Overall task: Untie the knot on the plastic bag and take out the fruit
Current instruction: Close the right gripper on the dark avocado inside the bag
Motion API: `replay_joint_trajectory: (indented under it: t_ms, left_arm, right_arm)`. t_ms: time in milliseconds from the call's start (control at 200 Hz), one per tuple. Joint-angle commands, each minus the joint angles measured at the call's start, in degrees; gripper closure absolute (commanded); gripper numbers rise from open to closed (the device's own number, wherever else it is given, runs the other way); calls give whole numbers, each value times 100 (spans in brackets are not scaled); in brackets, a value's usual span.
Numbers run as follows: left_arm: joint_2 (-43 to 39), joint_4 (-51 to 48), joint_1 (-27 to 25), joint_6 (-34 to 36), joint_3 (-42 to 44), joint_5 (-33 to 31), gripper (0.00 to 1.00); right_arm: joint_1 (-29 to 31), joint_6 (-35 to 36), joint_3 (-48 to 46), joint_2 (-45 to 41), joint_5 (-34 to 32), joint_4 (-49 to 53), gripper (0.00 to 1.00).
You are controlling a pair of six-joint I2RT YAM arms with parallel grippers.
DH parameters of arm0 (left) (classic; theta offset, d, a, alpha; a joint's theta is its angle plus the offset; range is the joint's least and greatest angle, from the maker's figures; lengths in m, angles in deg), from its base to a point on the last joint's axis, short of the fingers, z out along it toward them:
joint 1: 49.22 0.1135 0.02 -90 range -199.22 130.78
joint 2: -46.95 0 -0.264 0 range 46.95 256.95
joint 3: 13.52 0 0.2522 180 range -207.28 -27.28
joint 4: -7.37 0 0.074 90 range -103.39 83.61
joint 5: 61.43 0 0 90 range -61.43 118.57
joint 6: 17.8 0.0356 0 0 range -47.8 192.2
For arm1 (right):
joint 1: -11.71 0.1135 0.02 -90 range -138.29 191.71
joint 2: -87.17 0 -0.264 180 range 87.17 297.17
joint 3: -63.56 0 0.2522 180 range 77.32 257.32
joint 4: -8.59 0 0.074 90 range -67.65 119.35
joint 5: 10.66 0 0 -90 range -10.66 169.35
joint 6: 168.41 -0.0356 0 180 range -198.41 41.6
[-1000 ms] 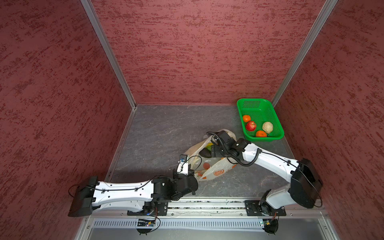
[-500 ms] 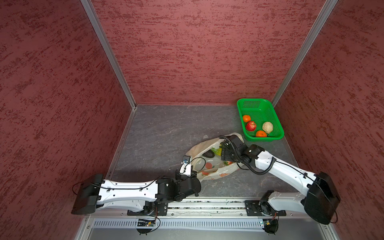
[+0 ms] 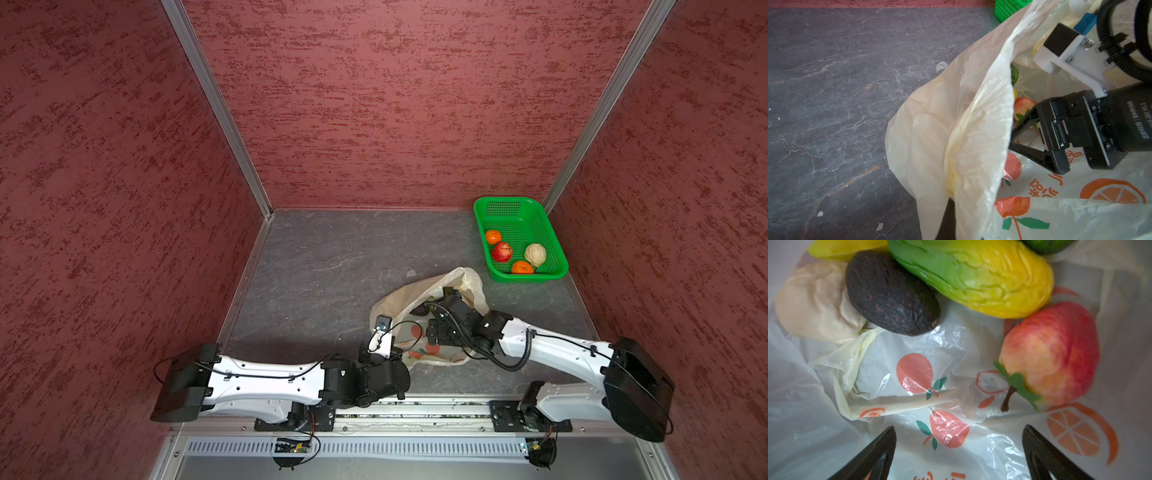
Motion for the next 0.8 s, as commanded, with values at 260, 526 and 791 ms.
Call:
replay_joint_trajectory:
  t_ms: [260,526,791]
  left_arm:
    - [243,-182,-76,-188,-29,47,100]
    - [-88,-36,76,-43,-5,-196,100]
    - [-128,122,187,8,4,-252,100]
  right_arm:
    - [92,-153,545,-22,-369,67,2]
    - [22,-596,1255,822,-363,-400,2]
    - [-154,-1099,1536,1585,-677,-917,2]
